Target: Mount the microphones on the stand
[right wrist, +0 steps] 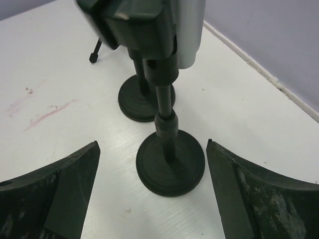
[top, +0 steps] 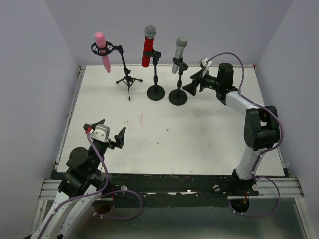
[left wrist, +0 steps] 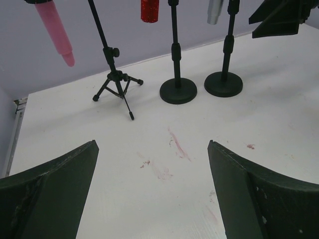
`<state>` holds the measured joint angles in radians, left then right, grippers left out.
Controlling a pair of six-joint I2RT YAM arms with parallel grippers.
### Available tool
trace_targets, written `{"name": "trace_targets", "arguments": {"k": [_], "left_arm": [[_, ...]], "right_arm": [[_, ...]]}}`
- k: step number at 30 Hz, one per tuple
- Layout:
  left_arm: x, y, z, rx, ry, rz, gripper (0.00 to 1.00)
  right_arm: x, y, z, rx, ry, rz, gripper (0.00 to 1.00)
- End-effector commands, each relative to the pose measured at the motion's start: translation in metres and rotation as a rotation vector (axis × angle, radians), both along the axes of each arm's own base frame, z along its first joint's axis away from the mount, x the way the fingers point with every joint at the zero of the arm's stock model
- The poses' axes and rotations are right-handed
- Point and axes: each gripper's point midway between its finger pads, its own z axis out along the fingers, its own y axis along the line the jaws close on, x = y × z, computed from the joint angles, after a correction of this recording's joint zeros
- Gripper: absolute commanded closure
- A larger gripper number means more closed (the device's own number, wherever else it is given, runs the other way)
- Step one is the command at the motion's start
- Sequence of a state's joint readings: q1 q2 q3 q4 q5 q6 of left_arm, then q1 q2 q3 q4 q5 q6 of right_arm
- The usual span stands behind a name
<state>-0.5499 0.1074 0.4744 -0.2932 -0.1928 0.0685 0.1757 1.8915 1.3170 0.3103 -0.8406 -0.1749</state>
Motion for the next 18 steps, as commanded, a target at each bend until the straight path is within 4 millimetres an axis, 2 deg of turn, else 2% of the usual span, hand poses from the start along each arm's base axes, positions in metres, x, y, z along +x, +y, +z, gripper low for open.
{"name": "trace_targets", "arguments": {"k": [1, 5, 10, 15, 18], "left_arm": [[-0.003, -0.004, 0.005, -0.046, -0.002, -0.023, 0.01], [-0.004, -0.012, 0.010, -0.091, 0.016, -0.060, 0.01], [-0.003, -0.024, 0.026, -0.165, 0.031, -0.104, 0.01], [0.006, -0.033, 0.032, -0.199, 0.096, -0.113, 0.01], [0.014, -0.031, 0.041, -0.215, 0.139, -0.098, 0.01]], "right_arm": [[-0.015, -0.011, 0.015, -0.021, -0.072, -0.038, 0.00], [-0.032, -0.024, 0.017, -0.046, -0.043, -0.050, 0.00], [-0.069, -0.041, 0.010, -0.100, 0.014, -0.041, 0.00], [-0.102, -0.058, 0.019, -0.126, 0.051, -0.090, 0.00], [-0.111, -0.077, 0.042, -0.074, 0.095, -0.197, 0.00]]}}
